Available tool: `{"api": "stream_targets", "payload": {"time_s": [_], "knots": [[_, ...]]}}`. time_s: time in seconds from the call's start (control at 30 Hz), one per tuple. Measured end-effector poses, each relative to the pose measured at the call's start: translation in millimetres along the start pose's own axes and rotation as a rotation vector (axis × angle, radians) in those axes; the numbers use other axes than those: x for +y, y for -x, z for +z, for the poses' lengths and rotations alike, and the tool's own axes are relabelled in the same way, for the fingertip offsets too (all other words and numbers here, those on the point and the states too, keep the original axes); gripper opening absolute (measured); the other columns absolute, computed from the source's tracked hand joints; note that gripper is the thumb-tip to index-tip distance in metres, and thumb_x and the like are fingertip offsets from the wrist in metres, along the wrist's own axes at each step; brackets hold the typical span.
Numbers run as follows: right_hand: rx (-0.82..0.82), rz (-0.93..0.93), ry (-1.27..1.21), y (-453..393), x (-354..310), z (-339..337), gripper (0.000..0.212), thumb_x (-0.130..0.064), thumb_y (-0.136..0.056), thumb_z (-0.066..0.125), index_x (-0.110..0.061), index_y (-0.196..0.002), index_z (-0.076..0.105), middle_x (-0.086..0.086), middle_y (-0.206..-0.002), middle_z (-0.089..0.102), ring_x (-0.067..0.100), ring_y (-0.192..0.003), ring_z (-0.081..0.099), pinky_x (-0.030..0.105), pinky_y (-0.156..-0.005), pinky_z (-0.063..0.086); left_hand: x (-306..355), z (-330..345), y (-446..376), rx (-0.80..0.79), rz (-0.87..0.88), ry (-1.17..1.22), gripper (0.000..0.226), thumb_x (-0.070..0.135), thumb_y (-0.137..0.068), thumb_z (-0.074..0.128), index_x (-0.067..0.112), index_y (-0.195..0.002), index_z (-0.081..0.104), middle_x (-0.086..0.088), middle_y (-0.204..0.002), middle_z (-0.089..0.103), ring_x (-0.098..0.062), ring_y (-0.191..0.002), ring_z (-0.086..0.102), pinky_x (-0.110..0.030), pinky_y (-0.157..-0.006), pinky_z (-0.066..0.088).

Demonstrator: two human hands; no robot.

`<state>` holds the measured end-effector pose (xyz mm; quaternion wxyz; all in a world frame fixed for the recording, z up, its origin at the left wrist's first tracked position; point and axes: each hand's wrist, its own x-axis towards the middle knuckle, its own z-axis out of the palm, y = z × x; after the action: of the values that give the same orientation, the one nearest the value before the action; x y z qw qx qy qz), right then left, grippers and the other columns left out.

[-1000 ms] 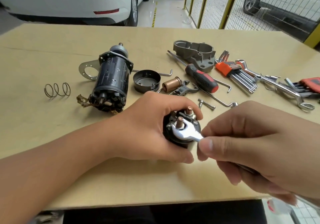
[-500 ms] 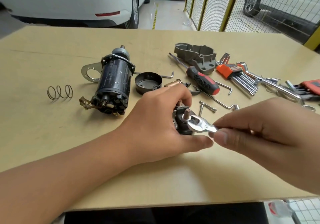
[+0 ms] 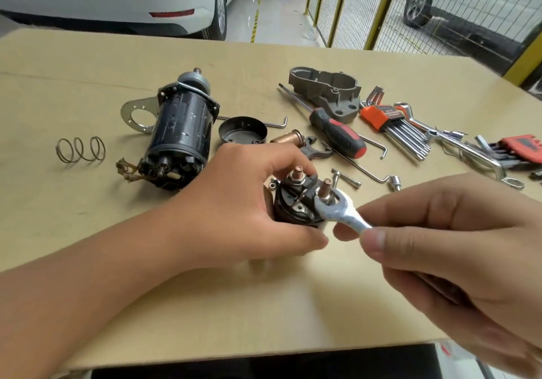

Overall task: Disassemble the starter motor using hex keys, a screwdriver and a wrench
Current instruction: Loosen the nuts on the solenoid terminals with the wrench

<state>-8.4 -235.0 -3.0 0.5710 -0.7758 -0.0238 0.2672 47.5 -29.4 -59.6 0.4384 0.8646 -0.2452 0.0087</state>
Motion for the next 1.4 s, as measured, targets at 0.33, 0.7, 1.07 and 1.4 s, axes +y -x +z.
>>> {"api": "stream_targets", "payload": {"time_s": [0.33, 0.7, 1.07, 1.4], "knots": [[-0.125, 0.077, -0.210, -7, 13, -5, 0.033, -0.031, -0.071, 0.069, -0.018, -0.100, 0.079, 0.015, -0.053, 0.052, 0.009, -0.028, 0.028, 0.021, -0.046, 0.039, 3, 8, 1, 0.096, -0.038, 0.049, 0.056, 0.046, -0.045, 0.097, 0.026, -0.085, 0.064, 0.024, -0.064, 0.060, 0.007, -0.047, 0.051, -0.004, -0.048, 0.031], [-0.235, 0.168, -0.065, -17, 6, -26, 0.032, -0.033, -0.072, 0.069, -0.021, -0.100, 0.079, 0.010, -0.054, 0.049, 0.011, -0.032, 0.027, 0.017, -0.046, 0.032, -3, 8, 0, 0.005, -0.006, 0.145, 0.049, 0.024, -0.056, 0.096, 0.025, -0.098, 0.070, 0.009, -0.079, 0.072, 0.000, -0.060, 0.063, -0.018, -0.057, 0.050], [-0.467, 0.160, 0.123, -44, -4, -42, 0.022, -0.031, -0.081, 0.070, -0.011, -0.086, 0.077, 0.006, -0.051, 0.050, 0.011, -0.031, 0.030, 0.012, -0.043, 0.028, -2, 9, -3, -0.129, 0.044, 0.175, 0.058, -0.001, -0.054, 0.083, 0.026, -0.104, 0.074, 0.001, -0.088, 0.077, -0.023, -0.077, 0.075, -0.042, -0.067, 0.061], [-0.275, -0.048, 0.113, -39, 23, -66, 0.050, -0.052, -0.066, 0.092, -0.009, -0.070, 0.066, 0.005, -0.043, 0.042, 0.011, -0.031, 0.029, 0.012, -0.047, 0.033, -8, -12, -2, -0.146, 0.158, 0.049, 0.057, 0.009, -0.078, 0.081, 0.031, -0.126, 0.060, 0.007, -0.126, 0.067, -0.014, -0.117, 0.062, -0.011, -0.084, 0.043]]}}
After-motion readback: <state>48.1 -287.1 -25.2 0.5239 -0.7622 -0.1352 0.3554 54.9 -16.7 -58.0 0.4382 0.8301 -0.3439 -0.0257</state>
